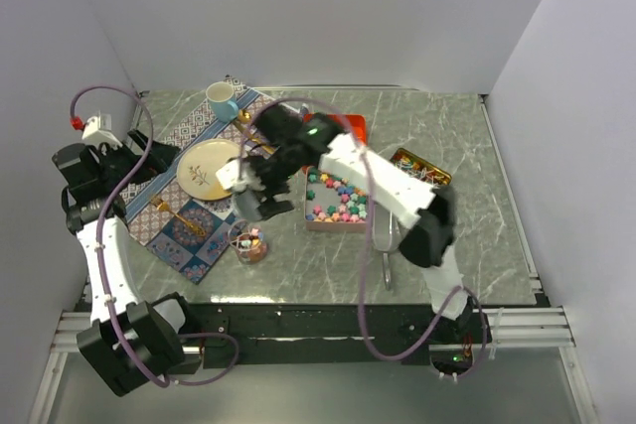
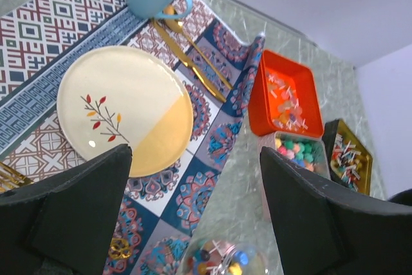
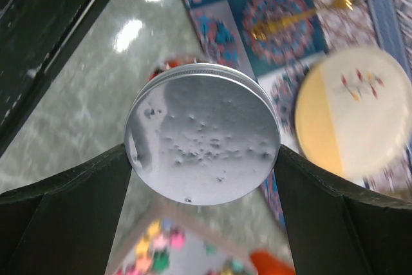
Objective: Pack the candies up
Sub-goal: Close the bottle lid on the packing bottle.
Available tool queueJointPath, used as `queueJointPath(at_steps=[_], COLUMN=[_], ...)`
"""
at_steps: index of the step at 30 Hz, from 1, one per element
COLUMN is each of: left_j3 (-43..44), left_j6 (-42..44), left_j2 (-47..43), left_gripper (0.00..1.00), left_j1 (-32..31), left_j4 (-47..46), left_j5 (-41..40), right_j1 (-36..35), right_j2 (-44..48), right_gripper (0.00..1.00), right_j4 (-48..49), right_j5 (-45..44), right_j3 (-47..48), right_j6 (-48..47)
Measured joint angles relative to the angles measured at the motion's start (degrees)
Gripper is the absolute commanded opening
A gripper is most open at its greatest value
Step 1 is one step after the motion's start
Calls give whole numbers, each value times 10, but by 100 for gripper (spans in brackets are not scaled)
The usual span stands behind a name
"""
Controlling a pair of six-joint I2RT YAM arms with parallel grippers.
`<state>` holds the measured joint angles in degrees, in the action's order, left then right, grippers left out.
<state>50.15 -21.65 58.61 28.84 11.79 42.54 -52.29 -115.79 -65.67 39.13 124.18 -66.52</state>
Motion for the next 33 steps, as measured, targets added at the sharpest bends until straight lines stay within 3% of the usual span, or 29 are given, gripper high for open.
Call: queueJointPath(at_steps=[3, 7, 33], left_j3=[0, 0, 14], left_j6=[-19, -20, 1], left_j2=[-9, -24, -44], left_gripper=[88, 88, 88], left_j1=[3, 9, 10], left_j4=[-3, 5, 82], left_j5=[-9, -15, -19], right_j1=[-42, -71, -95], right_j2=[-75, -117, -147], right_gripper=[86, 86, 86], right_j4=[-2, -7, 59], right_j5=[-14, -34, -155], right_j3=[54, 53, 19], right_j6=[7, 7, 45])
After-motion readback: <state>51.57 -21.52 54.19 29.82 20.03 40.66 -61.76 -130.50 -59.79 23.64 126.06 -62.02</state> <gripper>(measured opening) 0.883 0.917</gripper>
